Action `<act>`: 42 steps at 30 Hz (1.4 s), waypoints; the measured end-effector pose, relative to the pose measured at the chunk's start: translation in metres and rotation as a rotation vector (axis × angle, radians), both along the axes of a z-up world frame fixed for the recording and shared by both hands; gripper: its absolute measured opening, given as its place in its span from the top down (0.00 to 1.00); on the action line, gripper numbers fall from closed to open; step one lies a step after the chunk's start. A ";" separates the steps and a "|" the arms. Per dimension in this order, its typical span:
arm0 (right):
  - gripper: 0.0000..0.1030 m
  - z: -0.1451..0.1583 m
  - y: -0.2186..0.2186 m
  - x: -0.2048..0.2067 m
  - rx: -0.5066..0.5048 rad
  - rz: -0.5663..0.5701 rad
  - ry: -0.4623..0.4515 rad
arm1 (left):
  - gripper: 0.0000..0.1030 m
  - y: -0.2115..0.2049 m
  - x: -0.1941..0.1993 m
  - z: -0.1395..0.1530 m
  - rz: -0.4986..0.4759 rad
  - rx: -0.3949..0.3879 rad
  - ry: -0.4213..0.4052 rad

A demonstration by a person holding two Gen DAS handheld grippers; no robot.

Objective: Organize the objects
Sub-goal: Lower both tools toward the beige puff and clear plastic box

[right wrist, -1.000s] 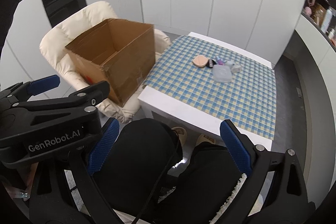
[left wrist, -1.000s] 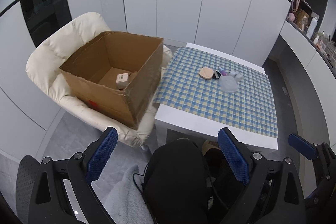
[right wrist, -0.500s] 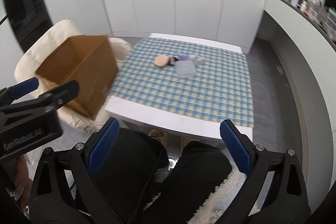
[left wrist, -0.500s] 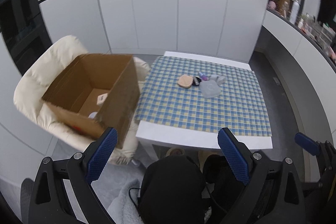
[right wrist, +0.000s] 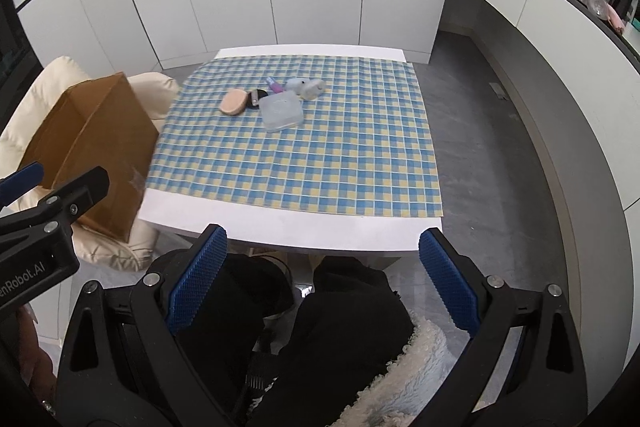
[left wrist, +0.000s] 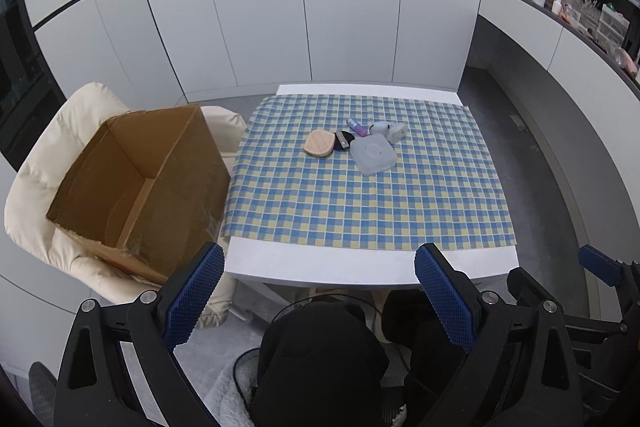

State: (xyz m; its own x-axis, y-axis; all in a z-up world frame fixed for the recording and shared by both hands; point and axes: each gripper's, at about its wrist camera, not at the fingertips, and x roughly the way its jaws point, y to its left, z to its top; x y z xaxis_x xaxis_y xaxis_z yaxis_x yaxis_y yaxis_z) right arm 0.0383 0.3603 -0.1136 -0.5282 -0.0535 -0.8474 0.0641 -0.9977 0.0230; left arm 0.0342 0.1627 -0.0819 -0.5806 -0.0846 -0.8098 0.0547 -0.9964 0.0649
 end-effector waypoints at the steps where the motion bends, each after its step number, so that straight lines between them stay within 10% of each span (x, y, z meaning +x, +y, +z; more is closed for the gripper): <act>1: 0.05 -0.002 0.001 -0.004 -0.002 -0.001 -0.005 | 0.06 0.001 -0.003 -0.002 0.001 -0.001 -0.005; 29: 0.05 -0.105 -0.051 -0.192 -0.003 0.051 -0.061 | 0.06 -0.044 -0.197 -0.113 0.084 -0.080 -0.016; 42: 0.05 -0.187 -0.083 -0.292 -0.051 0.090 -0.096 | 0.07 -0.078 -0.279 -0.212 0.109 0.068 -0.099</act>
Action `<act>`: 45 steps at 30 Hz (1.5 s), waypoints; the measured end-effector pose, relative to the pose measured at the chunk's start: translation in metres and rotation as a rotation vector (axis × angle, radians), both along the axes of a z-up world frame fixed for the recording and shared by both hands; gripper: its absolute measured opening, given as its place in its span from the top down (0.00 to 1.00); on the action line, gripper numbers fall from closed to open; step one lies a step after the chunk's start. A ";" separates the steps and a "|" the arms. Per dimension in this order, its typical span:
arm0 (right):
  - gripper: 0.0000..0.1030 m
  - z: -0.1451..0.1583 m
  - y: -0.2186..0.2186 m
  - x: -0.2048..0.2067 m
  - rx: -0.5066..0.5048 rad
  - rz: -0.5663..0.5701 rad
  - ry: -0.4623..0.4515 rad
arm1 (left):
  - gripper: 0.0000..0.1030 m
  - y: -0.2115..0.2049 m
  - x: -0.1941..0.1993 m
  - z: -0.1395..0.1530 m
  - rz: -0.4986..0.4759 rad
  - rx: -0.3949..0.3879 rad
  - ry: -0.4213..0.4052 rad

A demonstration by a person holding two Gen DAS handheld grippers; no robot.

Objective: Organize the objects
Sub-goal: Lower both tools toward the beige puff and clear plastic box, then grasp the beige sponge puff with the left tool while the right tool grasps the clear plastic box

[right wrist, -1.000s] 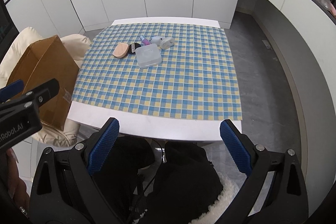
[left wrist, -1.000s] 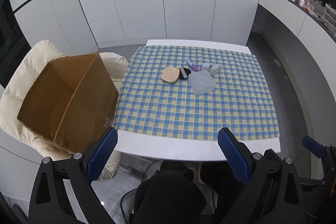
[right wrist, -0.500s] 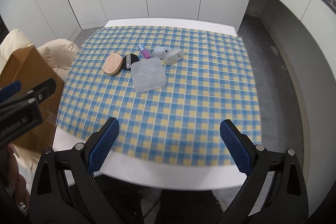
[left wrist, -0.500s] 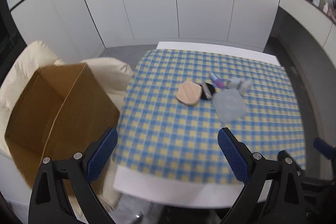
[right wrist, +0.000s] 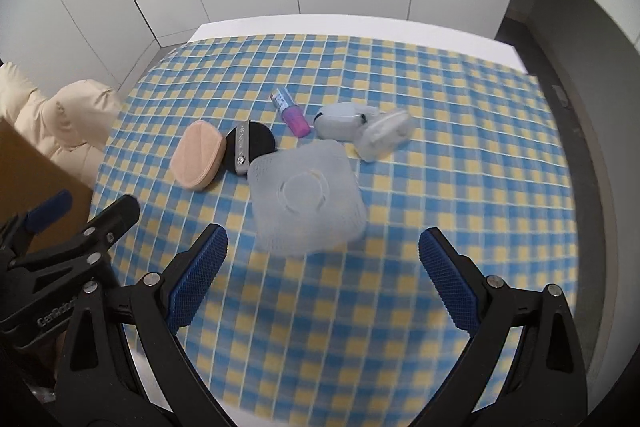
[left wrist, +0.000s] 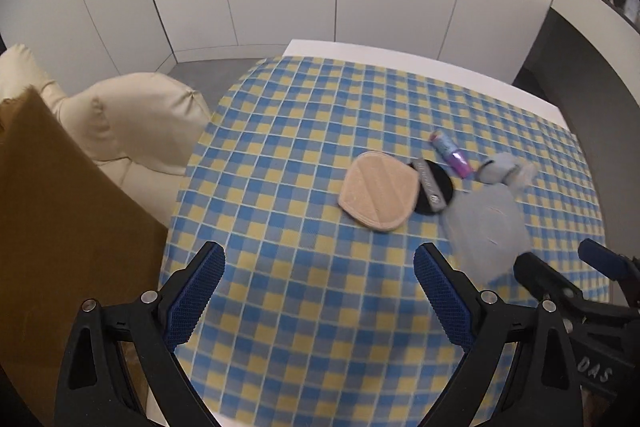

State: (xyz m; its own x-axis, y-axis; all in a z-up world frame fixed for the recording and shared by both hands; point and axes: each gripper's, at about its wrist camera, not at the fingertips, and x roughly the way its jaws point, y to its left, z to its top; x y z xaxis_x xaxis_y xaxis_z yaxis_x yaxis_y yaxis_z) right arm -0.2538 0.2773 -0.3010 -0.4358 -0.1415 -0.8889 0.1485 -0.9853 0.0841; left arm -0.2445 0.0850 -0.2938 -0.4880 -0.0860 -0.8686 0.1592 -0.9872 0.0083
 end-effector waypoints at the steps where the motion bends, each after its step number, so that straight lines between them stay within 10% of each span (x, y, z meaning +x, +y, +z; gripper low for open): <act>1: 0.05 -0.008 -0.001 -0.007 -0.005 -0.003 0.012 | 0.07 -0.002 -0.003 -0.005 0.002 -0.001 0.004; 25: 0.18 -0.071 0.020 -0.021 0.041 -0.033 0.039 | 0.07 0.054 -0.040 -0.048 -0.195 -0.138 0.017; 30: 0.18 -0.069 0.037 -0.019 0.011 -0.053 0.032 | 0.06 0.048 -0.069 -0.068 -0.170 -0.035 -0.032; 35: 0.18 -0.064 0.044 -0.027 -0.004 -0.046 0.027 | 0.47 0.037 -0.073 -0.064 -0.110 0.004 0.001; 45: 0.18 -0.056 0.028 -0.025 0.005 -0.033 0.040 | 0.50 0.039 -0.060 -0.051 -0.123 -0.010 0.010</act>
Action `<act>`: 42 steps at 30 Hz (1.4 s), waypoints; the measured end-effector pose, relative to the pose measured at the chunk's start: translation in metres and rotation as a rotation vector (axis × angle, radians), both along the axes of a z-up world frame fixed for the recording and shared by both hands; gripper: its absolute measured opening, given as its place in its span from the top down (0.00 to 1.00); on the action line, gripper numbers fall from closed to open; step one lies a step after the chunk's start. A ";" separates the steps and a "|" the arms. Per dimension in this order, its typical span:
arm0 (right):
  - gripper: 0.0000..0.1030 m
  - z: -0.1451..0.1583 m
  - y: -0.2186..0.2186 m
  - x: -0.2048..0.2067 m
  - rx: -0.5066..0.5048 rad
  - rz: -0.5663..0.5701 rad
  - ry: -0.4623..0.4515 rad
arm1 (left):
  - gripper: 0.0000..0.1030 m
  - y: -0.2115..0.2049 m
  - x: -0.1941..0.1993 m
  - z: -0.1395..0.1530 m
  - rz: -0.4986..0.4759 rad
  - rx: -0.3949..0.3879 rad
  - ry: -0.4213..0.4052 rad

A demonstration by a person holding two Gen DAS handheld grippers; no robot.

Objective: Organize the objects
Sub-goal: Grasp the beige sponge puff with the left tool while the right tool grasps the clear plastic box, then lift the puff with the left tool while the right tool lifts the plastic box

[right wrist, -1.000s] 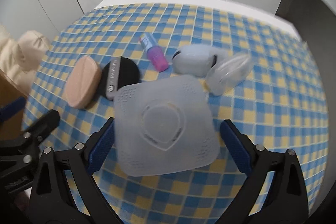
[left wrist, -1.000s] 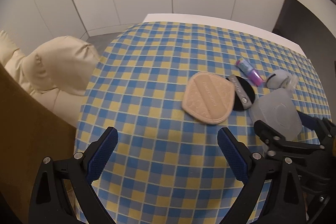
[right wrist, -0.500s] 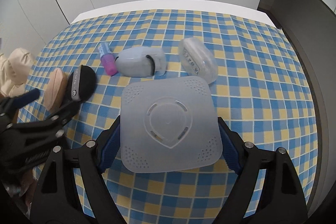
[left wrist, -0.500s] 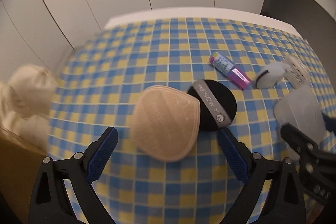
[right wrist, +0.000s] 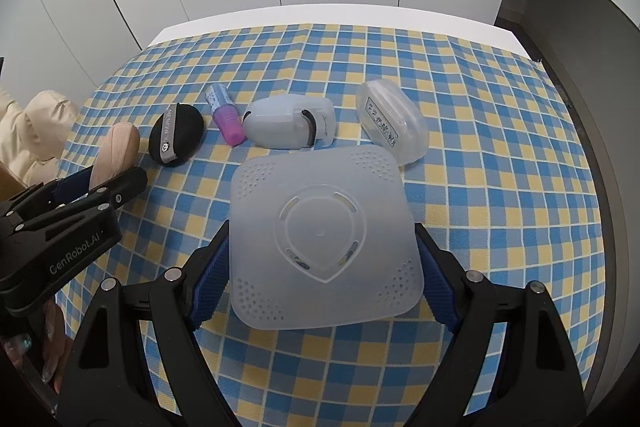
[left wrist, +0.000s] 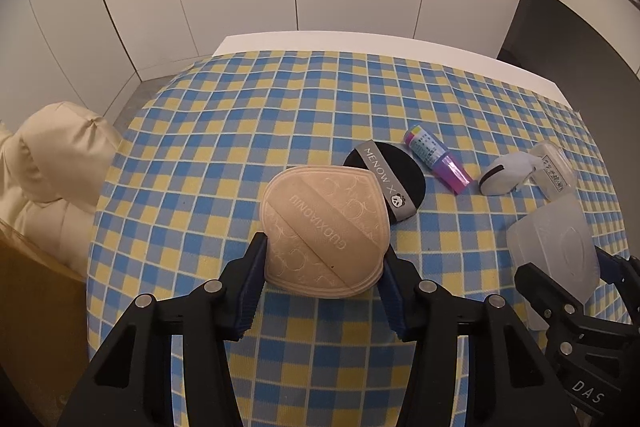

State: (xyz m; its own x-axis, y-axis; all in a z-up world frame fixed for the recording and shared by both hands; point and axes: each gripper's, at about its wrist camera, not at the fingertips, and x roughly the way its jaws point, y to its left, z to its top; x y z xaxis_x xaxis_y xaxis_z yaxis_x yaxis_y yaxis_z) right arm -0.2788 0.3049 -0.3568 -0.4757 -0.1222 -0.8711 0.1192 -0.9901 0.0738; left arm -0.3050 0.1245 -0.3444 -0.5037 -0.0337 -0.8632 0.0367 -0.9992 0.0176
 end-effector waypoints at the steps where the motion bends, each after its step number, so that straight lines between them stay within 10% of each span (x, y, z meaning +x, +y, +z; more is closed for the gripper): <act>1: 0.18 0.002 -0.003 0.004 0.002 -0.001 -0.002 | 0.50 0.001 0.002 0.001 0.001 -0.009 0.001; 23: 0.18 0.091 0.010 0.011 -0.007 -0.073 0.037 | 0.50 0.003 0.041 0.110 0.026 -0.094 0.104; 42: 0.18 0.255 0.000 0.041 0.046 -0.072 0.204 | 0.50 -0.025 0.069 0.237 0.110 -0.041 0.205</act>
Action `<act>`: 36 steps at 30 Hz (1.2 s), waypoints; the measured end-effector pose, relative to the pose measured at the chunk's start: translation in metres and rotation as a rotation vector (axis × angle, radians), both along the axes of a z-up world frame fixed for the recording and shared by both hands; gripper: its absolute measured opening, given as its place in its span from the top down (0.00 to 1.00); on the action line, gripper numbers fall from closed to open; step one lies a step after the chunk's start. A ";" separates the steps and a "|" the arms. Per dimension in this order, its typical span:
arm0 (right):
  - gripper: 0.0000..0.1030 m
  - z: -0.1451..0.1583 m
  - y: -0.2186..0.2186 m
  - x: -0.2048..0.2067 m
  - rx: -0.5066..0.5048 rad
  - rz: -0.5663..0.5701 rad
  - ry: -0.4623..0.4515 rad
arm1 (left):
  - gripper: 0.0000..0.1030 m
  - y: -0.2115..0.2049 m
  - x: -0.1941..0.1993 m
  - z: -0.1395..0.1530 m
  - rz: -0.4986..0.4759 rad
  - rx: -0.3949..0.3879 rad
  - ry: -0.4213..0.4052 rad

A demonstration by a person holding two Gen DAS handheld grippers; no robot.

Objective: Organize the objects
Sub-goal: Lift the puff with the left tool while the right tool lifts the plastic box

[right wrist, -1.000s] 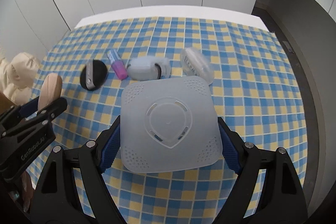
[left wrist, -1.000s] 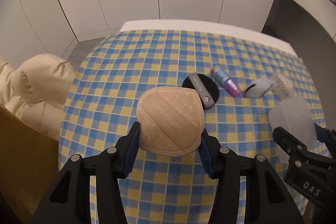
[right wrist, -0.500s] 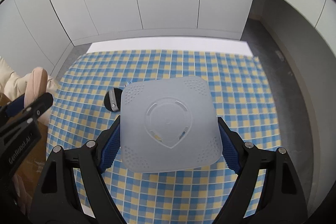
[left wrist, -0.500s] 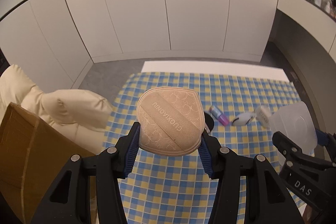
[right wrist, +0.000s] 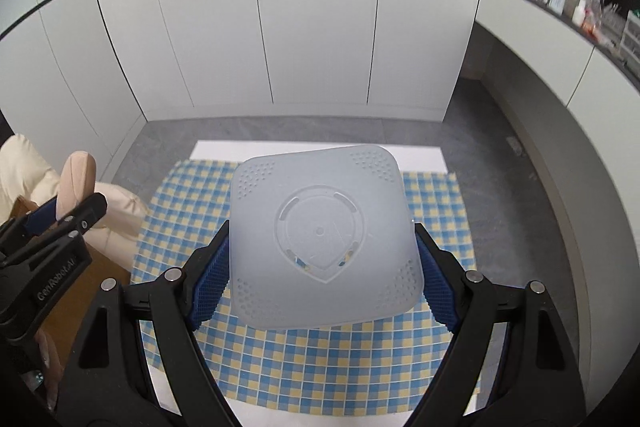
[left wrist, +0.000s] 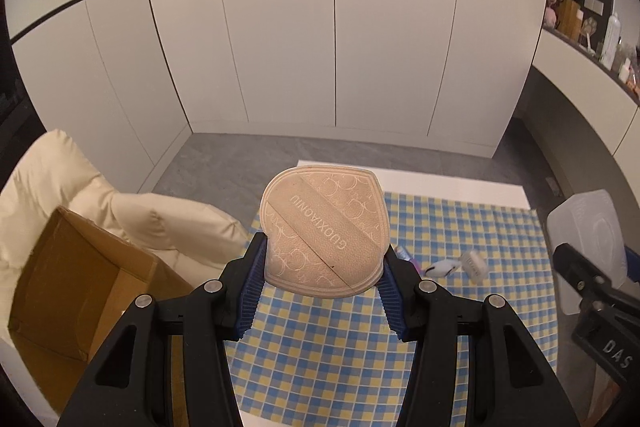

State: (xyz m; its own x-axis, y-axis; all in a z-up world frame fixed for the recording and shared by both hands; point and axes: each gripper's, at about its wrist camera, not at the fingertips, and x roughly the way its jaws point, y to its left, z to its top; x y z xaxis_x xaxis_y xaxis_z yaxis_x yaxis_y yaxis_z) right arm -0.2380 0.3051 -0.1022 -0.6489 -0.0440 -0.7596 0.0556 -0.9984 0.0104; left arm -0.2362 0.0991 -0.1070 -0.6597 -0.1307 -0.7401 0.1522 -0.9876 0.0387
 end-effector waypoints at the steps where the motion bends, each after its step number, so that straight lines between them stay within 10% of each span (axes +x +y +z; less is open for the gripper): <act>1: 0.18 0.007 0.000 0.002 0.000 0.000 0.008 | 0.50 0.000 0.002 0.006 -0.002 -0.002 0.006; 36: 0.18 0.215 0.006 0.091 0.030 0.018 0.178 | 0.50 0.027 0.103 0.219 -0.016 -0.005 0.185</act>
